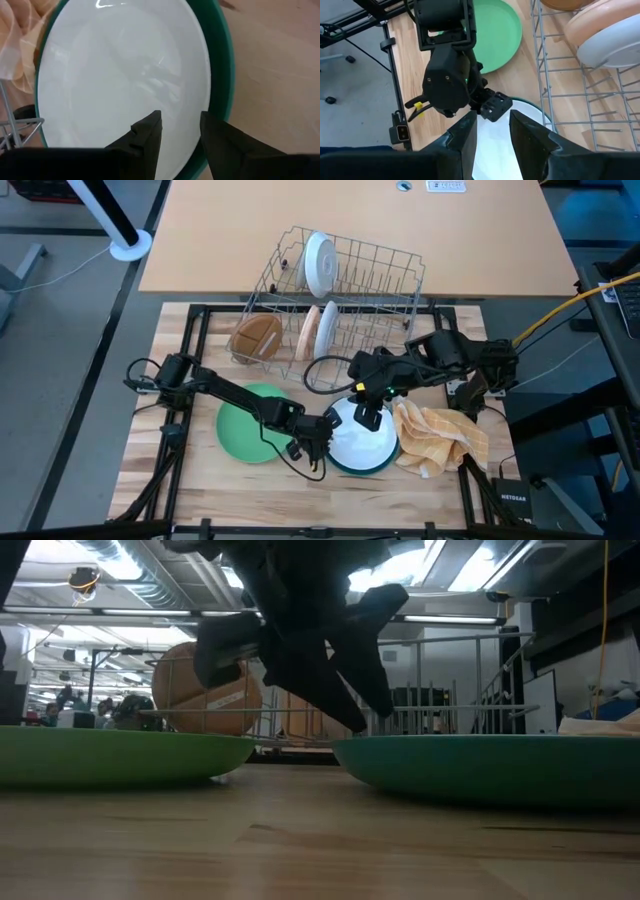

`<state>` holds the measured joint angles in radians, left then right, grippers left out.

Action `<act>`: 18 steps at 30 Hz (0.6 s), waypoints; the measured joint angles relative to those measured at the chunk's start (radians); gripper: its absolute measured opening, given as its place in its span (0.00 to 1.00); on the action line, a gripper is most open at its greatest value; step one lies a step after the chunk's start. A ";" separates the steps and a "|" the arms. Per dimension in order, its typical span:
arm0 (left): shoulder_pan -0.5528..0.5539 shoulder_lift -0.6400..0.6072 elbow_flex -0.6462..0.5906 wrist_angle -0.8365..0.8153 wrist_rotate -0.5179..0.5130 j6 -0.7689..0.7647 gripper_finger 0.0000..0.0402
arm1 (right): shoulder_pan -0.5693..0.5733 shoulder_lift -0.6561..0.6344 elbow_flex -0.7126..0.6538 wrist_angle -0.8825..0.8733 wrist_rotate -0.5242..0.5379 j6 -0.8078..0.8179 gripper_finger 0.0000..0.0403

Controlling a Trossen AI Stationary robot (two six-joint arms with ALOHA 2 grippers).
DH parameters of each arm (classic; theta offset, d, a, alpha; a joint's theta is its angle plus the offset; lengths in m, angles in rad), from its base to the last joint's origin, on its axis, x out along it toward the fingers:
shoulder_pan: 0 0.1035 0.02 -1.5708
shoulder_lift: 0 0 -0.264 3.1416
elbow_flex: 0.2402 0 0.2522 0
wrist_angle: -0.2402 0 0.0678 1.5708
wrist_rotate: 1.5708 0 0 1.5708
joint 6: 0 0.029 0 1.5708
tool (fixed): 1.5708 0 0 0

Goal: Sort dishes
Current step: Put the white plate in the dish rack

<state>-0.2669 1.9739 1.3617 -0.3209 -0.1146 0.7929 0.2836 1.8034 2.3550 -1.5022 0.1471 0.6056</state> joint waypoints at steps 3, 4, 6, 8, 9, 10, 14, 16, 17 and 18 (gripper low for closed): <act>0.000 0.004 0.000 -0.004 0.000 0.020 0.32 | 0.000 0.000 0.000 -0.010 0.000 0.000 0.30; 0.000 0.005 0.000 -0.011 0.000 0.032 0.32 | 0.000 0.000 0.000 -0.013 0.000 0.000 0.30; 0.000 0.005 0.000 -0.014 0.000 0.054 0.32 | 0.000 0.000 0.000 -0.023 0.000 0.000 0.30; -0.001 0.005 0.000 -0.012 0.000 0.069 0.32 | 0.000 0.000 0.000 -0.028 0.000 0.000 0.30; -0.001 0.005 0.000 -0.012 0.000 0.075 0.32 | 0.000 0.000 0.000 -0.028 0.000 0.000 0.30; -0.001 0.005 0.000 -0.013 0.000 0.076 0.32 | 0.000 0.000 0.000 -0.028 0.000 0.000 0.30; -0.001 0.005 0.000 -0.012 0.001 0.085 0.32 | 0.000 0.000 0.000 -0.028 -0.001 -0.001 0.30; -0.001 0.005 0.000 -0.012 0.001 0.102 0.32 | 0.000 0.000 0.000 -0.028 -0.001 -0.001 0.30; -0.001 0.005 0.000 -0.012 0.001 0.107 0.32 | 0.000 0.000 0.000 -0.028 -0.001 -0.002 0.30; -0.001 0.005 0.000 -0.012 0.001 0.112 0.32 | 0.000 0.000 0.000 -0.028 -0.001 -0.005 0.30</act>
<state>-0.2680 1.9793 1.3621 -0.3328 -0.1135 0.9052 0.2836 1.8034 2.3550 -1.5299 0.1463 0.6010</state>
